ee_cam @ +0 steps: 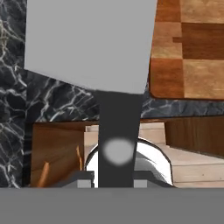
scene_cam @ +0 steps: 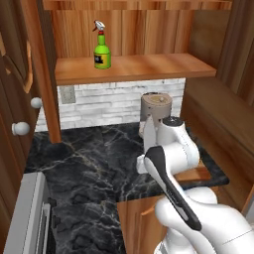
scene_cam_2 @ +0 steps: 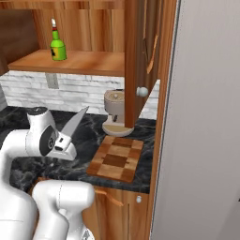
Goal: Move the cutting board and knife to the sink. Then move spray from the cabinet to the counter.
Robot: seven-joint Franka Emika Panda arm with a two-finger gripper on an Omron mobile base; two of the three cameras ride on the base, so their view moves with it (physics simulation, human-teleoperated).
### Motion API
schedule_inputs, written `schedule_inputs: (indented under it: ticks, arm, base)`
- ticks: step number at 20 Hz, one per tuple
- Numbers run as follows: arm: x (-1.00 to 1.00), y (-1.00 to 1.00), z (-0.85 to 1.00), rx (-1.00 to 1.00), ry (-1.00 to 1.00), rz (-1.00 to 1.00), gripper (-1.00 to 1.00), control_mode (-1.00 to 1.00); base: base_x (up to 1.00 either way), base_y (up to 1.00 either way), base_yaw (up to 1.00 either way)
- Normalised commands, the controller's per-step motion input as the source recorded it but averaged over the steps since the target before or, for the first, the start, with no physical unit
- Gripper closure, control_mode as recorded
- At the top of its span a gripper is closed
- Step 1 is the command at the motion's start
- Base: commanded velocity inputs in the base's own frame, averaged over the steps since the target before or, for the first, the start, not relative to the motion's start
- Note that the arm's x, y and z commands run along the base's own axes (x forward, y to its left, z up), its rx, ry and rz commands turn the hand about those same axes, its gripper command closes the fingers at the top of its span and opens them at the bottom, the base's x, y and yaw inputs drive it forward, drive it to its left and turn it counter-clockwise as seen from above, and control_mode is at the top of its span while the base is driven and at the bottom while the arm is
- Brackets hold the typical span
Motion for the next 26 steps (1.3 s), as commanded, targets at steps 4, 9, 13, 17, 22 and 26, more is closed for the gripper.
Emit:
schedule_inputs:
  ticks: [4, 9, 13, 17, 22, 26]
  arm:
    - [-0.33, -0.08, 0.80, 0.04, 0.00, -0.03, 1.00, -1.00]
    - [-0.38, -0.10, 0.34, 0.00, -0.03, -0.03, 1.00, -1.00]
    - [-0.33, -0.12, 0.25, 0.00, -0.05, -0.04, 1.00, -1.00]
    - [-0.52, -0.01, 0.08, 0.00, -0.06, -0.01, 1.00, 1.00]
    - [0.00, 0.00, 0.00, 0.00, 0.00, 0.00, 1.00, 1.00]
    - [0.00, 0.00, 0.00, 0.00, 0.00, 0.00, 1.00, 1.00]
  base:
    - [0.00, 0.00, 0.00]
    - [0.00, 0.00, 0.00]
    - [0.00, 0.00, 0.00]
    - [-0.25, 0.00, 0.00]
    - [-1.00, -0.08, 0.00]
    - [-1.00, -0.14, 0.00]
